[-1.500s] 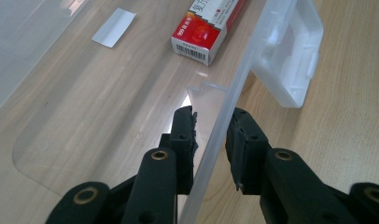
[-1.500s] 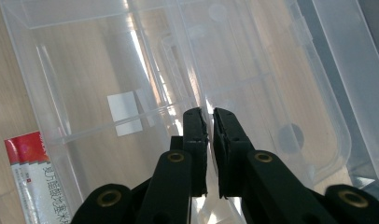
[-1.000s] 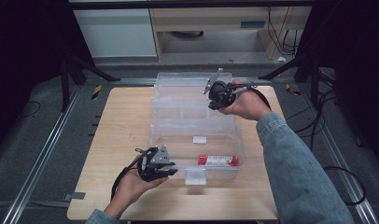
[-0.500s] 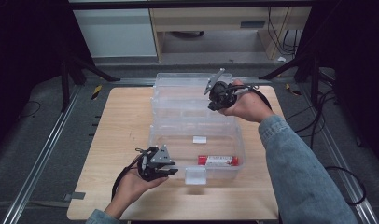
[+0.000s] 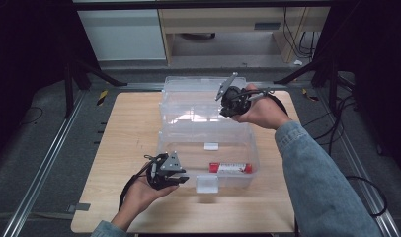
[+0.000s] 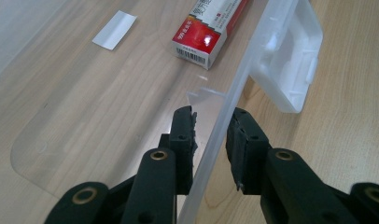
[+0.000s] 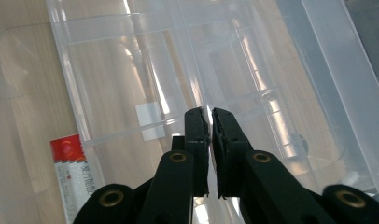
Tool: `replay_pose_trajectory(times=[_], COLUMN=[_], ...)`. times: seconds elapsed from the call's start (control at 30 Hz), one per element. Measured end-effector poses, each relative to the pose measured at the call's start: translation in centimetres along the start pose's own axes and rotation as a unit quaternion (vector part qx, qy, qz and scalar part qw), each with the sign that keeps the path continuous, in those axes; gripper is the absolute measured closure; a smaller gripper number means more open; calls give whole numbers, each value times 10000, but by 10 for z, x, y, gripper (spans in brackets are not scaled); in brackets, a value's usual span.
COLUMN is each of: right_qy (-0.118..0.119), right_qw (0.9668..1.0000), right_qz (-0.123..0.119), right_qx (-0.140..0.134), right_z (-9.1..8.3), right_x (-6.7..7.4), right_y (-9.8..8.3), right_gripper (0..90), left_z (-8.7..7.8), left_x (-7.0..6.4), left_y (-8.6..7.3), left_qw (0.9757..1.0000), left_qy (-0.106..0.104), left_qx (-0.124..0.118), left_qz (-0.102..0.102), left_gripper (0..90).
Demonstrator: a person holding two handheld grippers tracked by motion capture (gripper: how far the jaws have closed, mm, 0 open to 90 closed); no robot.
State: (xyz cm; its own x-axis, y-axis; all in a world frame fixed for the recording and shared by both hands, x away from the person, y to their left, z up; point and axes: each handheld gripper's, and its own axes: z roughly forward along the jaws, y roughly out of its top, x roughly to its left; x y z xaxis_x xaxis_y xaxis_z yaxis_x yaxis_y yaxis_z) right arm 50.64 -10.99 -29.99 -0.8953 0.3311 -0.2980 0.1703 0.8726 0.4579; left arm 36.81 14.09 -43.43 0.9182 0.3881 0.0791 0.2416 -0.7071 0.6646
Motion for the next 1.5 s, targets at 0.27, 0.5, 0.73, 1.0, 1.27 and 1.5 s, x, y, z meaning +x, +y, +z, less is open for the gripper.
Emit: replay_pose_trajectory(times=[0.27, 0.5, 0.73, 1.0, 1.27, 1.5], right_qy=[-73, -85, -74, -26, 20, 74], right_qw=[9999, 9997, 9997, 9995, 9994, 9992], right_qz=[-74, -93, -139, -161, -183, -203], right_qx=[-97, -190, -196, -258, -304, -329], right_z=[-13, -16, -19, -23, -27, -30], right_x=[19, 24, 28, 36, 45, 54], right_y=[-4, -7, -7, -11, -15, -18], right_gripper=[855, 854, 856, 858, 860, 861], left_z=[0, 1, 1, 1, 1, 1], left_x=[-2, -3, -3, -3, -3, -4], left_y=[0, 0, 0, 0, 0, 0], left_qw=[10000, 10000, 10000, 9999, 9999, 9999], left_qy=[66, 86, 84, 103, 116, 126], left_qx=[-33, -41, -47, -43, -30, -32], left_qz=[-6, -17, -17, -22, -3, -7], left_gripper=[713, 711, 711, 708, 705, 704])
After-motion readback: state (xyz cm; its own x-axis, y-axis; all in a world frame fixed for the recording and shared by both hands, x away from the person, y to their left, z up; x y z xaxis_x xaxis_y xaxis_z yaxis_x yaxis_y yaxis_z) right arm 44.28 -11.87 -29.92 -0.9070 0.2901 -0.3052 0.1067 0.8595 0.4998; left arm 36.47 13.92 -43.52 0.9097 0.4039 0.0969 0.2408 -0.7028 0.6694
